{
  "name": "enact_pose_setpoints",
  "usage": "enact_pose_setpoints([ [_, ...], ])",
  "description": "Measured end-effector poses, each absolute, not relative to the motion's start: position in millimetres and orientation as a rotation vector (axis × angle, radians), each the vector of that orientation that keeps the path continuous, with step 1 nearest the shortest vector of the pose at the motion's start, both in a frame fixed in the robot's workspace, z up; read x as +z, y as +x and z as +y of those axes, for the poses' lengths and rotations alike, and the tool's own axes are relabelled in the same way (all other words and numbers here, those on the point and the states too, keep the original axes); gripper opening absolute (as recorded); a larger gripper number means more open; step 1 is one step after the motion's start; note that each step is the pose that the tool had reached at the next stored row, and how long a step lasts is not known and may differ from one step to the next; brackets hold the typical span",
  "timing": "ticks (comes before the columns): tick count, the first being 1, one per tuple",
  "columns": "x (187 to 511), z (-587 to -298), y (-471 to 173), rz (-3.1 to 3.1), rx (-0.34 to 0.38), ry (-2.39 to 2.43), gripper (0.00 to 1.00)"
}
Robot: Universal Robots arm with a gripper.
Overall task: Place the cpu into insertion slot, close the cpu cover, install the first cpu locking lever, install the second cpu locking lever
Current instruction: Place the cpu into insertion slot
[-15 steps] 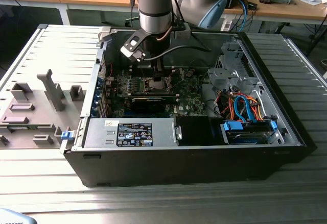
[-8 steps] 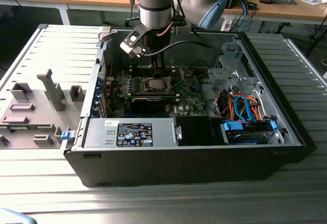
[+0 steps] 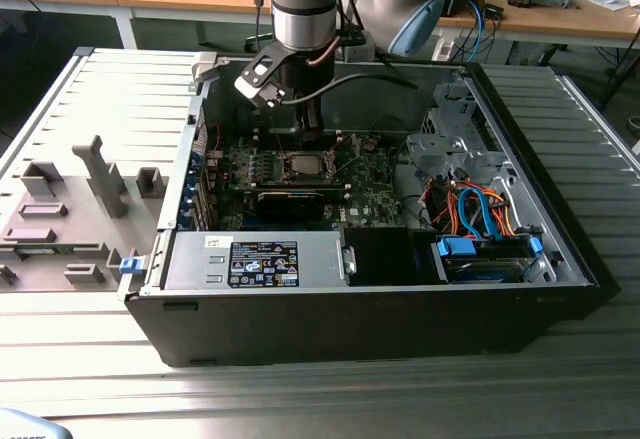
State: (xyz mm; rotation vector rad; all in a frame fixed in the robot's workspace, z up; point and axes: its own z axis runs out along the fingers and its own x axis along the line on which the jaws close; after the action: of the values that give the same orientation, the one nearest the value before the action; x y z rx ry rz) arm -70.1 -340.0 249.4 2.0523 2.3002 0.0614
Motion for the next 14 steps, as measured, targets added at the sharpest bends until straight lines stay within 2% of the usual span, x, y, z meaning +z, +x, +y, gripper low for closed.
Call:
enact_pose_setpoints([
  [14,255.7,-340.0,-70.0,2.300,0.061,2.052,0.11],
])
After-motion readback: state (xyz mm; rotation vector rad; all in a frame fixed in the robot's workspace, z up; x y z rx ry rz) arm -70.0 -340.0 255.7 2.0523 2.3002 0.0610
